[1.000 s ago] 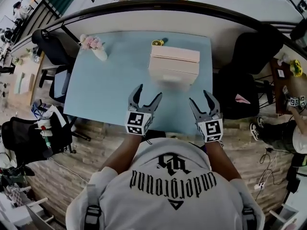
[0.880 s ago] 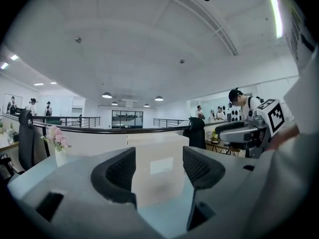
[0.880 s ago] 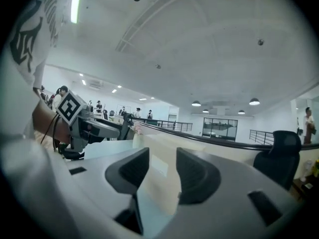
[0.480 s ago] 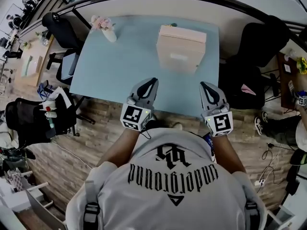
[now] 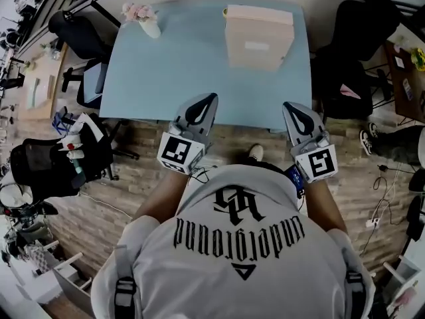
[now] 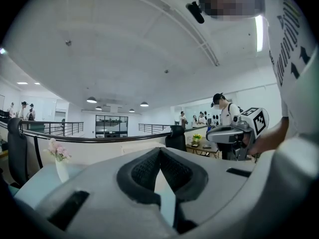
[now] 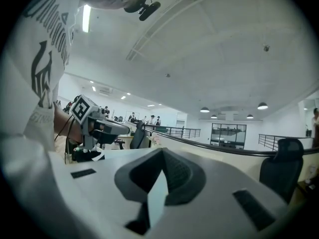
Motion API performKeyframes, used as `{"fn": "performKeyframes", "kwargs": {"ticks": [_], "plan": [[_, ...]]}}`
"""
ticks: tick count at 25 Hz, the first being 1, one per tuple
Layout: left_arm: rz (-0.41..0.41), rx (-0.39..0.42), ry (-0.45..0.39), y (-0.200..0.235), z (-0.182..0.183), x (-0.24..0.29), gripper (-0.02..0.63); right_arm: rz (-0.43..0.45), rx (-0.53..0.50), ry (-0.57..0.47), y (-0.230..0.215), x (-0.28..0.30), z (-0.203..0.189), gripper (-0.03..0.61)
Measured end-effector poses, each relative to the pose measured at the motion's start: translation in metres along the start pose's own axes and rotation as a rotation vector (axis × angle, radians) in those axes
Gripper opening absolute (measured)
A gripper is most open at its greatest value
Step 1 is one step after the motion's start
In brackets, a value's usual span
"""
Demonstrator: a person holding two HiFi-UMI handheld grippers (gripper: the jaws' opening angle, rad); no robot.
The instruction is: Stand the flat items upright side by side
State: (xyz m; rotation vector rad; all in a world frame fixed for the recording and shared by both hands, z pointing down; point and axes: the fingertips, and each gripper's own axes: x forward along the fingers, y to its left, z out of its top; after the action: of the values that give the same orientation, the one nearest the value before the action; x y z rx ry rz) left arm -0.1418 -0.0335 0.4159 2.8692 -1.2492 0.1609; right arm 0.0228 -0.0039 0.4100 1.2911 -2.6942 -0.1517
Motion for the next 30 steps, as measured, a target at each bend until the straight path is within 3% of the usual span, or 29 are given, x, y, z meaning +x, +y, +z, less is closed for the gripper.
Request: {"fn": "performKeyframes", "kwargs": {"ticks": [17,30], "plan": [[-0.089,-0.012,-0.03,0.015,-0.02,-0.207,0.0,-0.101,0.012,0.006,0.209,-0.043,0.028,0.005],[-0.099,-0.003,-0.05,0.012,-0.02,-0.258,-0.002,-0.136,-0.015,0.003,0.26,-0.064,0.037,0.005]]}}
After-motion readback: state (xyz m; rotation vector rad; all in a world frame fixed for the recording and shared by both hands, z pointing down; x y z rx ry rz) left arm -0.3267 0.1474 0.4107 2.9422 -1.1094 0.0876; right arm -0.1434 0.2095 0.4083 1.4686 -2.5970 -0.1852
